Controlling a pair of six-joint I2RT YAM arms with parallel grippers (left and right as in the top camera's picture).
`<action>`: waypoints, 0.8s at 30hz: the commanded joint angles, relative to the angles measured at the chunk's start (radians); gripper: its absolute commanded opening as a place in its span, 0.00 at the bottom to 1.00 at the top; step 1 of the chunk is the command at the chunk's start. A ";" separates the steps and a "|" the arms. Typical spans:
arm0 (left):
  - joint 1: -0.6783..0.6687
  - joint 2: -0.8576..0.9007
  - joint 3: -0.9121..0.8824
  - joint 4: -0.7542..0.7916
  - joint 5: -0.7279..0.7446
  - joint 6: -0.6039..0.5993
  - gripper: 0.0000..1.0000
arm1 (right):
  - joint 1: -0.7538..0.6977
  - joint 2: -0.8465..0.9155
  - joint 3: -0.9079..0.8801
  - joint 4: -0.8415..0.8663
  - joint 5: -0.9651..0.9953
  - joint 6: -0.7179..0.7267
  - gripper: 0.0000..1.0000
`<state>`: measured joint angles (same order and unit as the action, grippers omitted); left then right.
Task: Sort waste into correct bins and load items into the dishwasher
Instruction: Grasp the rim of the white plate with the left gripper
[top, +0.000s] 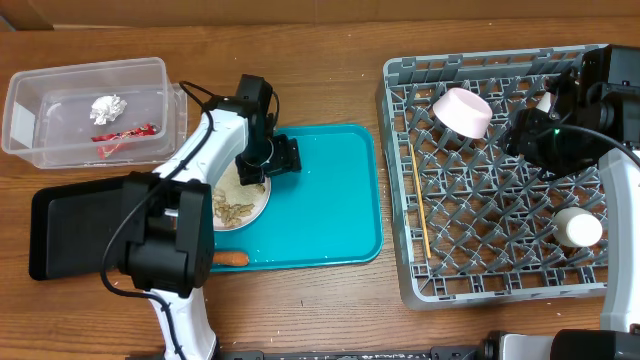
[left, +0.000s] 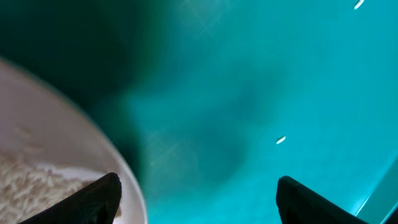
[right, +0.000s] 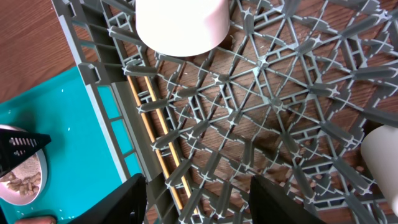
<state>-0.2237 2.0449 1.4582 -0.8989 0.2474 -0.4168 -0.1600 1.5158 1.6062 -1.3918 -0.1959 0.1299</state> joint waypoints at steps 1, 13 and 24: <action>-0.019 0.014 -0.010 0.006 0.008 -0.010 0.82 | 0.003 -0.001 -0.003 0.000 -0.008 -0.007 0.55; -0.084 0.014 -0.078 -0.039 -0.163 -0.010 0.80 | 0.003 -0.001 -0.003 -0.002 -0.008 -0.007 0.55; -0.084 0.014 -0.098 -0.029 -0.178 -0.010 0.78 | 0.003 -0.001 -0.003 -0.002 -0.008 -0.007 0.56</action>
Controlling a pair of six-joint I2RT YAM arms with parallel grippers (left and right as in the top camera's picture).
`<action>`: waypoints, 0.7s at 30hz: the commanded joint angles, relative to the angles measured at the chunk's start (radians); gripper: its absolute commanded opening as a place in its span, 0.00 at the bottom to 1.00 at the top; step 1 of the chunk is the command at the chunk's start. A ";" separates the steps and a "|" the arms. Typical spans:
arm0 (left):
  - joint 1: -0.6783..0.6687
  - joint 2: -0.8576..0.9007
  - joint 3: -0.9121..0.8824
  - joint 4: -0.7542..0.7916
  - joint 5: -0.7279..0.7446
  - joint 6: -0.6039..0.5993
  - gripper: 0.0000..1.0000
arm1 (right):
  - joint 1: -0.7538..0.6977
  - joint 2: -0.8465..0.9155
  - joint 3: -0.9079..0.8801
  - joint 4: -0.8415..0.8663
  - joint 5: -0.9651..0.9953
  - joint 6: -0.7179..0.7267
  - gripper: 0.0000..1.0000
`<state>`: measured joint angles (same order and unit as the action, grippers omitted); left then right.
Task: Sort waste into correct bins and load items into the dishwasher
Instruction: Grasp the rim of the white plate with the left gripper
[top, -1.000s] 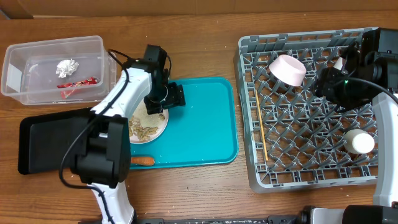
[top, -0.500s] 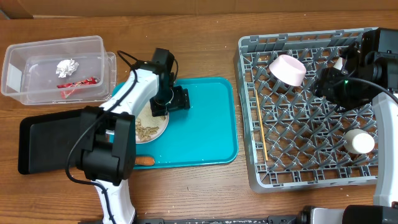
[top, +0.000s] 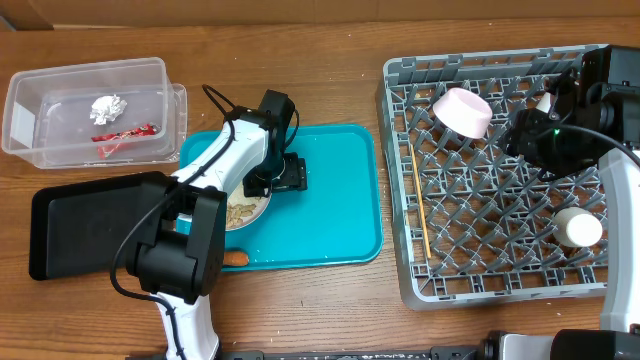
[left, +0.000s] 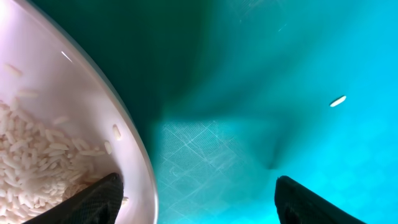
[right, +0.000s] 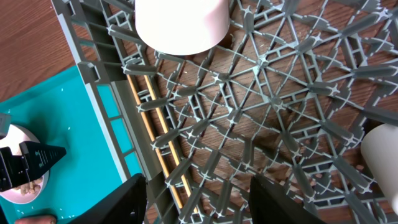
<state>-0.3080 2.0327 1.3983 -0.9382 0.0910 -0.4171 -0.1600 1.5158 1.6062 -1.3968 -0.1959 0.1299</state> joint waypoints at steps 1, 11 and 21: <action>0.001 0.027 -0.038 0.010 -0.022 -0.010 0.76 | 0.003 -0.001 -0.003 0.003 -0.009 -0.007 0.55; 0.000 0.027 -0.038 0.008 -0.051 -0.010 0.59 | 0.003 -0.001 -0.003 -0.003 -0.034 -0.007 0.55; 0.000 0.027 -0.038 0.013 -0.051 -0.010 0.37 | 0.003 -0.001 -0.003 -0.024 -0.034 -0.007 0.56</action>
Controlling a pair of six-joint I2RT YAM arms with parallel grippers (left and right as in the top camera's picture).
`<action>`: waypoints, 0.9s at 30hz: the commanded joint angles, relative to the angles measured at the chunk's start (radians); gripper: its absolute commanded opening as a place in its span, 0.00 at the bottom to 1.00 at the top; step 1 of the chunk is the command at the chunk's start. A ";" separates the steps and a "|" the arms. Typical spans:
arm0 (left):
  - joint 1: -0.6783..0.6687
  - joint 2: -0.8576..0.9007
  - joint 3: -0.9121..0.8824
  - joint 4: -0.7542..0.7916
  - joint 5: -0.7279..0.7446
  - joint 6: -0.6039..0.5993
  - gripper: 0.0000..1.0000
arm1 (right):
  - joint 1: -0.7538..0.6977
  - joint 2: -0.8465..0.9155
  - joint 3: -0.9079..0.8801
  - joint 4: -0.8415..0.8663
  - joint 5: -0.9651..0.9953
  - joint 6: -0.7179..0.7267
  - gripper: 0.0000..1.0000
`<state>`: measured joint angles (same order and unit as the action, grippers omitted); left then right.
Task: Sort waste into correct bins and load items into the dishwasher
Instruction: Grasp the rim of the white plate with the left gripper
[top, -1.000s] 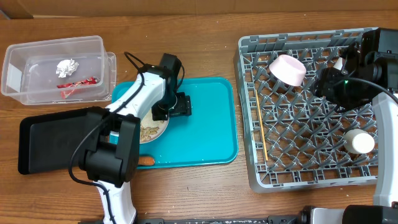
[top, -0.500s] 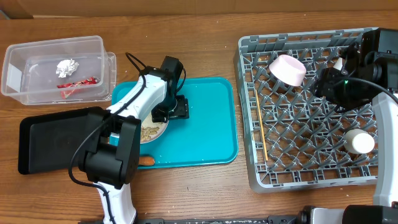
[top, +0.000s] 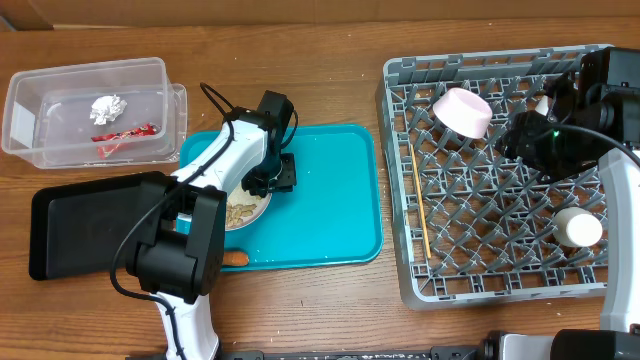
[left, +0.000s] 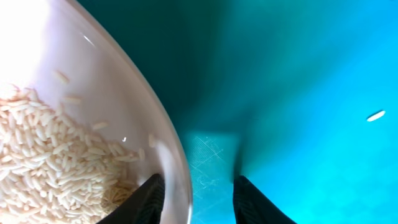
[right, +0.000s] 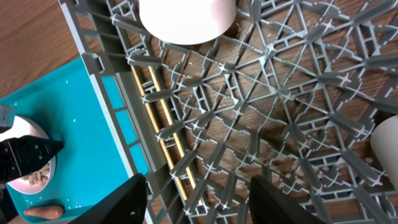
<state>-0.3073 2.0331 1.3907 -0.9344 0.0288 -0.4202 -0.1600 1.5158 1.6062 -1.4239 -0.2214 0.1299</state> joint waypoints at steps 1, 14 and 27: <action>-0.001 0.026 -0.031 0.008 0.011 -0.006 0.34 | 0.003 -0.001 -0.003 0.003 -0.008 -0.007 0.55; -0.001 0.026 -0.031 0.008 0.011 -0.006 0.13 | 0.003 -0.001 -0.003 -0.001 -0.008 -0.007 0.55; -0.001 0.026 -0.030 -0.031 -0.011 -0.006 0.04 | 0.002 -0.001 -0.003 -0.034 0.003 -0.008 0.55</action>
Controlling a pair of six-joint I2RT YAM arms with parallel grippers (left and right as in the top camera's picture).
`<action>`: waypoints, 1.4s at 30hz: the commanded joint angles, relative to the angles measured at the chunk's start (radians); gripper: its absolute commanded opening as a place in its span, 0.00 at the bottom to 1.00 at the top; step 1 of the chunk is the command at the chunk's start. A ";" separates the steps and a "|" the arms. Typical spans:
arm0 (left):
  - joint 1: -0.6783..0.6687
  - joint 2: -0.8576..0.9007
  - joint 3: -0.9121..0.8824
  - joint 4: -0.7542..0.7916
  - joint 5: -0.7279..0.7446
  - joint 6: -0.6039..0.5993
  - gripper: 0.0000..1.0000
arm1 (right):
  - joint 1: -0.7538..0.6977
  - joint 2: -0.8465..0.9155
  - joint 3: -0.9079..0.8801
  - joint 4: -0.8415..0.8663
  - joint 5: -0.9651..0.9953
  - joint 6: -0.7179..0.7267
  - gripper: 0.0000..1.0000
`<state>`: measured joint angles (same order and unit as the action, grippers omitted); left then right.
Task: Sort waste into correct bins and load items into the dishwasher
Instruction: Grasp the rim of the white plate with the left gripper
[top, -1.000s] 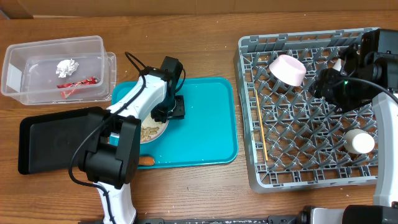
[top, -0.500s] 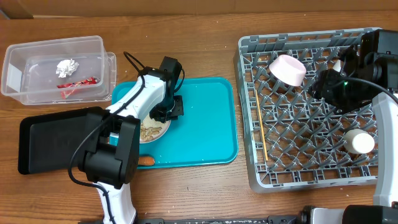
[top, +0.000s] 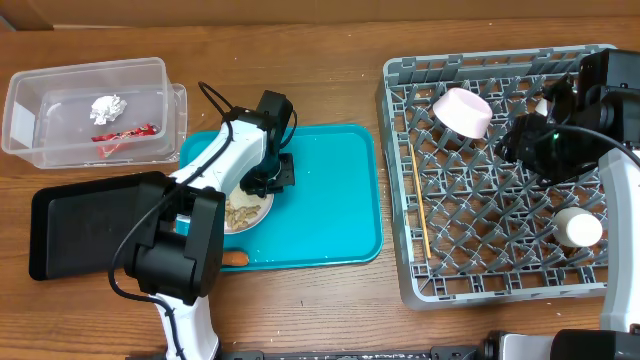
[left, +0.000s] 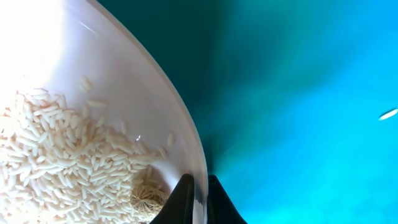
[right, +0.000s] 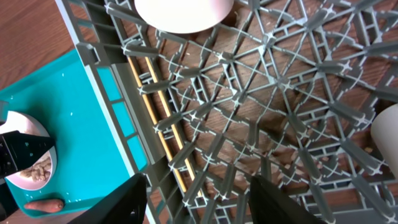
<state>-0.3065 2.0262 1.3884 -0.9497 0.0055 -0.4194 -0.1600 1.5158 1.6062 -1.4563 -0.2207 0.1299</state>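
Observation:
A white plate of rice and food scraps lies at the left of the teal tray. My left gripper is at the plate's right rim. In the left wrist view the plate fills the left side, and the left gripper is shut on its rim, one finger inside and one outside. My right gripper hangs open over the grey dish rack, holding nothing. In the right wrist view the right gripper has its jaws wide apart above the rack's grid.
The rack holds a pink bowl, a wooden chopstick and a white cup. A clear bin with foil and a red wrapper stands at the far left, a black bin in front of it. A sausage piece lies on the tray's front edge.
My left gripper's jaws, partly open around the plate's rim before, are now shut on it. The right wrist view has shifted slightly over the rack, with its gripper still open.
My left gripper first stood wide open over the bare tray just right of the plate. Then it was at the plate's edge, still open. After that its jaws had narrowed astride the rim, and now they pinch it. The right gripper stayed open over the rack.

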 joint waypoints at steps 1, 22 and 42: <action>-0.002 0.033 -0.028 -0.021 0.013 -0.007 0.04 | 0.002 -0.001 -0.003 -0.003 0.002 -0.008 0.55; -0.002 0.033 -0.026 -0.074 -0.074 -0.023 0.04 | 0.002 -0.001 -0.003 -0.039 0.021 -0.007 0.55; -0.035 0.033 0.143 -0.206 -0.154 -0.023 0.04 | 0.002 -0.001 -0.003 -0.039 0.021 -0.008 0.55</action>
<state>-0.3279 2.0464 1.4830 -1.1423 -0.1066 -0.4248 -0.1600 1.5158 1.6062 -1.4963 -0.2039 0.1295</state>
